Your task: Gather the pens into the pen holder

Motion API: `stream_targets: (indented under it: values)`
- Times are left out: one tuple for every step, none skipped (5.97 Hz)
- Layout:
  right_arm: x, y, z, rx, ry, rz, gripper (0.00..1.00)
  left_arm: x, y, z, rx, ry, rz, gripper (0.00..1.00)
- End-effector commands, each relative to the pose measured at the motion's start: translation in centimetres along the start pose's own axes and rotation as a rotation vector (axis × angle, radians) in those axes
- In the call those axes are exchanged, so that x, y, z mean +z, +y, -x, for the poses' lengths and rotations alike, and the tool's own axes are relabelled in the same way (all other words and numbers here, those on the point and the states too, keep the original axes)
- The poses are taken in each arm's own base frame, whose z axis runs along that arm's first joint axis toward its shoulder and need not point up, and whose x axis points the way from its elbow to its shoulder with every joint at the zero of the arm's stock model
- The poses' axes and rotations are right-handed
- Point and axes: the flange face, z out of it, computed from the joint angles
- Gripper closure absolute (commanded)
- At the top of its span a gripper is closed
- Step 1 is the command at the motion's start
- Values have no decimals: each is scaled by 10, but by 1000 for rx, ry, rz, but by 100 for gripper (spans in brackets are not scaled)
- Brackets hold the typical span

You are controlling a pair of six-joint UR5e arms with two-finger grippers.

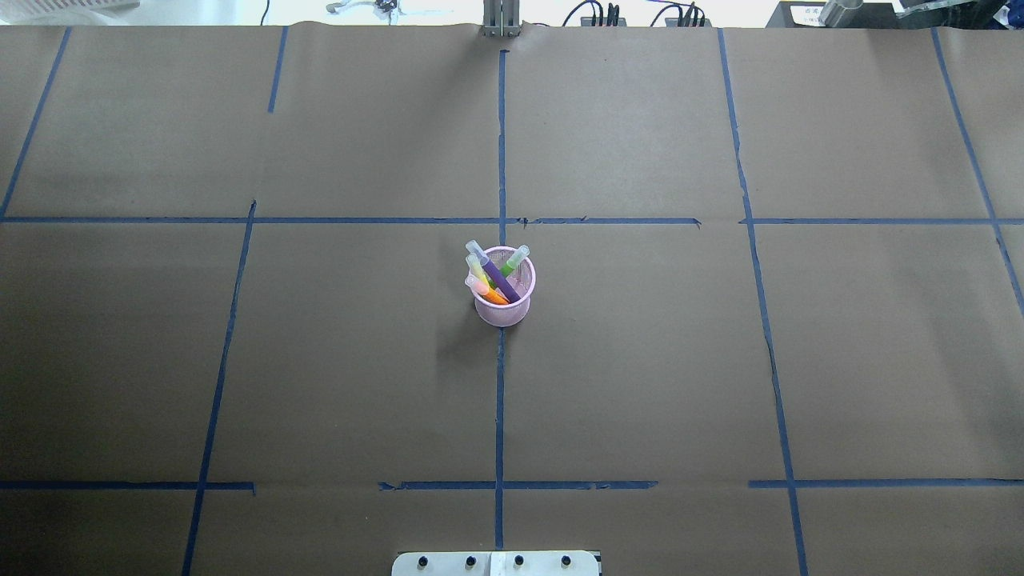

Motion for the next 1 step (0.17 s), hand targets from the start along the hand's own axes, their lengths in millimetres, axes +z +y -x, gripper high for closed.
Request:
stream_targets:
  values:
    - [8,-7,5,-18,-2,15,0,-1,0,-1,0,-2,-2,0]
